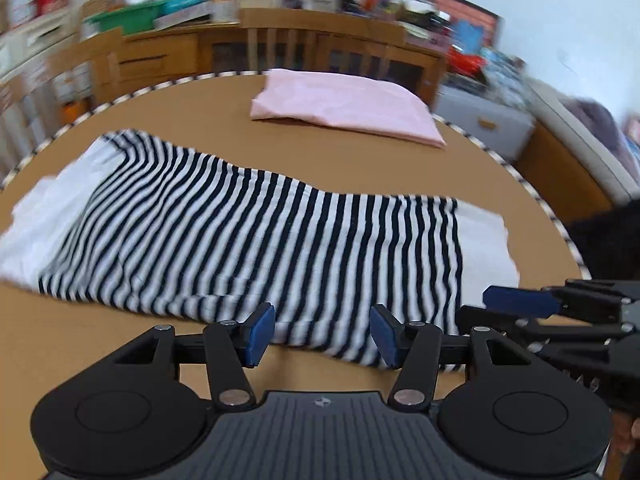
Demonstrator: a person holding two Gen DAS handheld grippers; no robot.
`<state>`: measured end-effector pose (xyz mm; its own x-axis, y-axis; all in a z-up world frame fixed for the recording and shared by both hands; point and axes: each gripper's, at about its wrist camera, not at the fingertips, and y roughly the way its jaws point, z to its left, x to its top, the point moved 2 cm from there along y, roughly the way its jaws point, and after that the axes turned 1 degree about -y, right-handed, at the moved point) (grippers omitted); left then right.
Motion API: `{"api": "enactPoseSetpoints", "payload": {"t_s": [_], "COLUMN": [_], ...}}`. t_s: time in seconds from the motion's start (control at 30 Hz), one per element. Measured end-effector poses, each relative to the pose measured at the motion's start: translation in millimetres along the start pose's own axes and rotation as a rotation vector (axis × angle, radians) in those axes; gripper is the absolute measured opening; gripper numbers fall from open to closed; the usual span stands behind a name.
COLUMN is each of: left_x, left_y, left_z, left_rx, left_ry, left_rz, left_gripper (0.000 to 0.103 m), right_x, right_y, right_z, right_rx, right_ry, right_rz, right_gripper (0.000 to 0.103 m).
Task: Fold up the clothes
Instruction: 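Move both open grippers to the white hem end of the folded strip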
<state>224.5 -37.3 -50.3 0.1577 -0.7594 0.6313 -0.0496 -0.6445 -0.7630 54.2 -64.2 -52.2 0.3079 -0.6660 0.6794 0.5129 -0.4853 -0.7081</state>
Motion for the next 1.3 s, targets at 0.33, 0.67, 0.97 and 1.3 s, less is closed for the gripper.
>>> {"api": "enactPoseSetpoints", "payload": {"t_s": [0.33,0.67,0.97,1.3], "left_x": [-30.1,-41.4,-25.2,-37.9], "left_y": [-4.9,-3.8,18.8,15.1], "left_z": [-65.4,-77.3,-108.9,-144.2], "left_rx": [0.132,0.184,0.357,0.492], "left_ry": [-0.17,-0.342,-0.611,-0.78], "left_rz": [0.01,0.004,-0.046,-0.04], "left_gripper": [0.057,0.057,0.058,0.058], "right_x": [6.8,2.5,45.5,59.9], "right_y": [-17.9,-11.8,35.6,39.1], "right_z": [-64.9,-75.8,-95.8,-122.6], "right_rx": [0.121,0.176,0.401,0.545], "right_ry": [-0.142,-0.191,-0.438,-0.549], "right_rz": [0.06,0.099,0.197,0.256], "right_gripper": [0.036,0.036,0.036,0.036]}}
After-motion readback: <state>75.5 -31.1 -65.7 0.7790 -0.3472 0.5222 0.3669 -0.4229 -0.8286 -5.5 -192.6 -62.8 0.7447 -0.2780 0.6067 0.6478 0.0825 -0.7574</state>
